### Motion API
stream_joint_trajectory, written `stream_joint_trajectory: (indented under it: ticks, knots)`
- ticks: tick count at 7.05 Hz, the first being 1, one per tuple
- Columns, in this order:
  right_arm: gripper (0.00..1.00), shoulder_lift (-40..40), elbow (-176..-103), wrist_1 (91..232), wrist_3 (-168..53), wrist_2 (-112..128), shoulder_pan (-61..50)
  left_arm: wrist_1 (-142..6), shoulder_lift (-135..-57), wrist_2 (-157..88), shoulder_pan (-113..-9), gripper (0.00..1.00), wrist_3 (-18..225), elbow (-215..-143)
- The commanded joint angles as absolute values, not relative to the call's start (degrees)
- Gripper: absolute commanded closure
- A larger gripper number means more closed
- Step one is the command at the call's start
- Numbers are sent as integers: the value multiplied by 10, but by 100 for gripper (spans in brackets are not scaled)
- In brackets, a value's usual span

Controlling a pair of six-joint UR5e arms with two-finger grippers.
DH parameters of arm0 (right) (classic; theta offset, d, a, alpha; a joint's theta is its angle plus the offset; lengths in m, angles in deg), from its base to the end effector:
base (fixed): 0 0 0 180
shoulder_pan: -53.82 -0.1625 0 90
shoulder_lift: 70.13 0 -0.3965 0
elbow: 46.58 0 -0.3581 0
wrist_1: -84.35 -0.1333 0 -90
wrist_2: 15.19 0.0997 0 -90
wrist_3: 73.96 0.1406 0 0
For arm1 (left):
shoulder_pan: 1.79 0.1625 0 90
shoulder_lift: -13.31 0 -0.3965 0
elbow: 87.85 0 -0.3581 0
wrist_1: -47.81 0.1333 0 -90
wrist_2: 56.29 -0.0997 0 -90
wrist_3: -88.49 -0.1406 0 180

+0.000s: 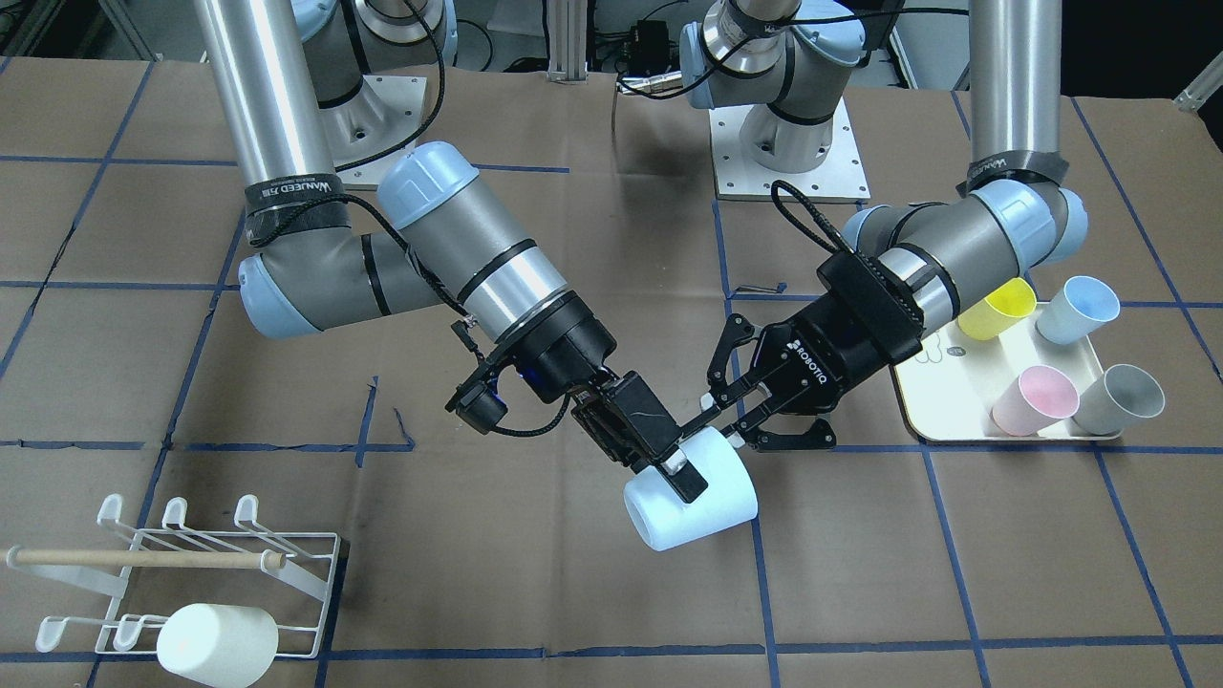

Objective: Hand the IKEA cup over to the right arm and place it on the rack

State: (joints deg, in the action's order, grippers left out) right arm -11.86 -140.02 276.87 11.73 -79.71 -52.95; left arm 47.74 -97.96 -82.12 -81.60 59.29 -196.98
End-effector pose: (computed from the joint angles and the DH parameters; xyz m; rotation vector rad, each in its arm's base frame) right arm 0.3750 -0.5729 0.3366 0.8534 1.7579 -0.4656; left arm -0.1624 -0.5655 0.3360 -0.9043 -1.8844 1.2963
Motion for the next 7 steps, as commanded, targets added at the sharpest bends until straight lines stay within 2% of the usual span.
stream_joint_trajectory:
  ticks: [1, 3, 4, 7]
  knots:
    - [68, -119, -1399, 2768, 117, -797, -530, 478, -980, -821, -816, 54, 597, -1969]
    - [69, -119, -1398, 2768, 117, -796, -530, 477, -981, -821, -816, 16, 602, -1969]
    - [69, -119, -1398, 2768, 116, -796, -529, 477, -980, -821, -815, 2, 606, -1968]
    - [69, -120, -1397, 2767, 116, -796, -514, 480, -958, -820, -783, 1, 605, -1971]
